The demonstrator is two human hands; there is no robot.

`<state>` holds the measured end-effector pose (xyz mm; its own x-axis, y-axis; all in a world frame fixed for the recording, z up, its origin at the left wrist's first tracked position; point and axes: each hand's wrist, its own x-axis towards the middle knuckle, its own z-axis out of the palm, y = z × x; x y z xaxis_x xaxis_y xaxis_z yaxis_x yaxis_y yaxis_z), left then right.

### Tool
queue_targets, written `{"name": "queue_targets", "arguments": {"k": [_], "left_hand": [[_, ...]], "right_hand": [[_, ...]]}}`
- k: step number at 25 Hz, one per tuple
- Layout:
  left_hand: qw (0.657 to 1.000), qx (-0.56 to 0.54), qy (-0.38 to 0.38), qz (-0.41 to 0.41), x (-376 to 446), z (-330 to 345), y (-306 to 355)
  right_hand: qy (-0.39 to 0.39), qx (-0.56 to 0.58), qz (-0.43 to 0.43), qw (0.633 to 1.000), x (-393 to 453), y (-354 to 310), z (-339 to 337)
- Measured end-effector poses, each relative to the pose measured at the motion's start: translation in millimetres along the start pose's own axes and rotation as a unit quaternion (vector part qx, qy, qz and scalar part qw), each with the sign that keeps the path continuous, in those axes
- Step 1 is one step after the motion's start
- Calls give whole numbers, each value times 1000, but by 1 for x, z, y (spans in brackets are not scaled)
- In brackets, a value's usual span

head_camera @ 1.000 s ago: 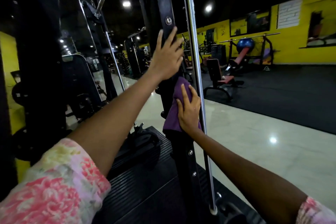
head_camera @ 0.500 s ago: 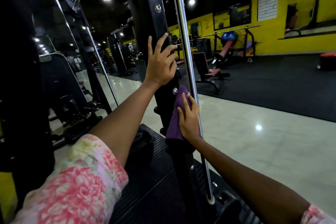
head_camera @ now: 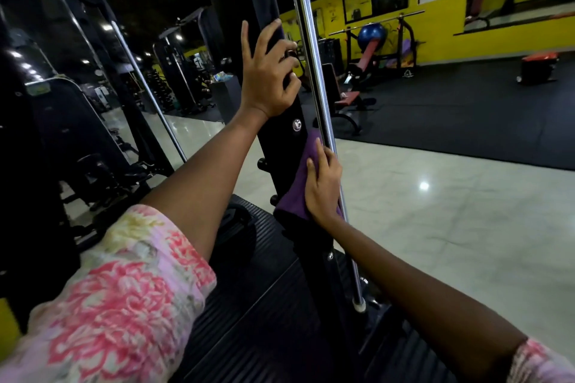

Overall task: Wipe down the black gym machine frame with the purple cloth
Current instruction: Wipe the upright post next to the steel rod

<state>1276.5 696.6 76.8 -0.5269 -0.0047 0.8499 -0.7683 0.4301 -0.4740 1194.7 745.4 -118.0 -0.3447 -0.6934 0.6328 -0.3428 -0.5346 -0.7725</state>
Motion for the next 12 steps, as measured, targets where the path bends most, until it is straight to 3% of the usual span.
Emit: {"name": "queue_targets", "arguments": {"k": [3,7,9,12], "left_hand": [[1000,-2,0,0,0,2,1],[998,25,-55,1,1,-4,5],[993,20,-118,15,3,-14,3],[969,44,-243,27,11,-33,5]], "right_hand": [[15,-17,-48,999,11,-25,4],[21,-118,-123,985,-32,17,7],[-1,-111,-111,988,-42,36,3],[-13,-41,-6,999,-31,16,1]]}}
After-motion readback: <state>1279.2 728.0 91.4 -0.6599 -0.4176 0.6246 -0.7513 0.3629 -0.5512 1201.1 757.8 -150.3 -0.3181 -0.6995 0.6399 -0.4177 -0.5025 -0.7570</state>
